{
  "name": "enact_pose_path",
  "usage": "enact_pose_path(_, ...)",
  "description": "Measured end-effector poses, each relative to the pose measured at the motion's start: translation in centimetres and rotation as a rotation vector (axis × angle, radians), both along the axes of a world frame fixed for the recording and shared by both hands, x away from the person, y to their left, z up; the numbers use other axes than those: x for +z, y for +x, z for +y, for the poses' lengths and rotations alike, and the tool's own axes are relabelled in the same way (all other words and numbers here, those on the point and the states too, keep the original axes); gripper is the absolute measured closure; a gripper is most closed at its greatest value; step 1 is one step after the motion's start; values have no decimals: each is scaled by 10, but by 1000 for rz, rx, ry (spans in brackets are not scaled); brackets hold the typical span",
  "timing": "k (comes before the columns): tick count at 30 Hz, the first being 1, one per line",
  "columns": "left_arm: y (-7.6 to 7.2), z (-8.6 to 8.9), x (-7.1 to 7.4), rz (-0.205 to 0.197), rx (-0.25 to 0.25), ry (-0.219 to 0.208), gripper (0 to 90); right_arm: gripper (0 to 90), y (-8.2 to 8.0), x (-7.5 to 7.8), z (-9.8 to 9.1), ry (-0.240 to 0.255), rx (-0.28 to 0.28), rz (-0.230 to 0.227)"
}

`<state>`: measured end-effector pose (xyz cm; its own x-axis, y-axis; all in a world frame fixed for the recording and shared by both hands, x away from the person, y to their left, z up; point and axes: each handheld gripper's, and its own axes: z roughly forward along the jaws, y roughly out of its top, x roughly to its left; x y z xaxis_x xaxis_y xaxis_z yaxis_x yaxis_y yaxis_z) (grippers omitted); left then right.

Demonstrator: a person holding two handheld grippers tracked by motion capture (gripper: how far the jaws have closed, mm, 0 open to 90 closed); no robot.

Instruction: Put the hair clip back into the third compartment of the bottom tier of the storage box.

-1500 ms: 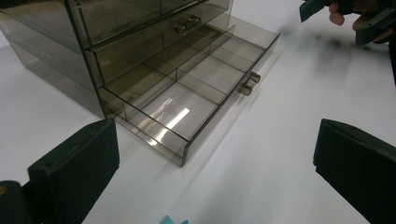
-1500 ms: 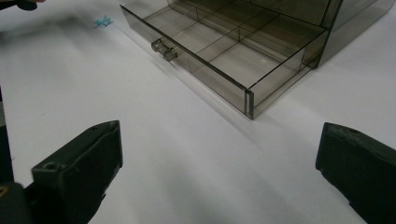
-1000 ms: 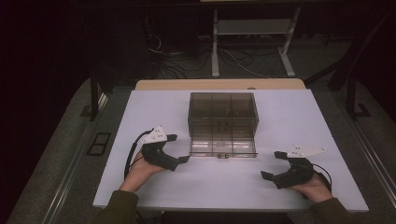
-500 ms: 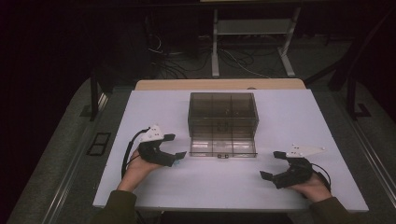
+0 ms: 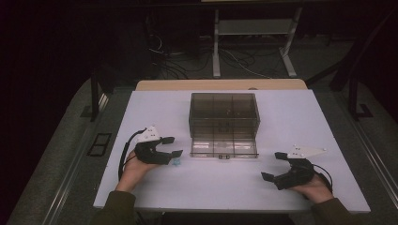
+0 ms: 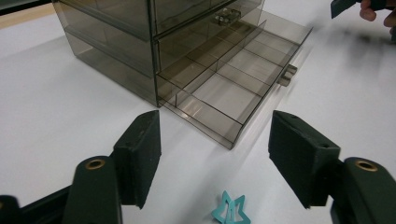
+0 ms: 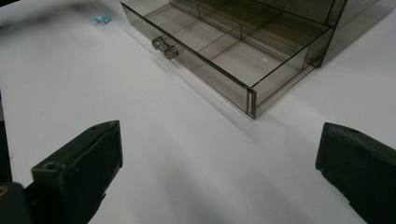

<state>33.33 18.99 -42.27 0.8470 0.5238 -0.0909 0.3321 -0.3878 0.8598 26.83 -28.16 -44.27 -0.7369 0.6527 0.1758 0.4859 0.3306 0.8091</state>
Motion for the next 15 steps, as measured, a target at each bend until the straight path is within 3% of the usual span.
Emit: enact_pose_path(15,2,3,-7,33,-3,34,482,1,-1,0,0,-6,2,-2)
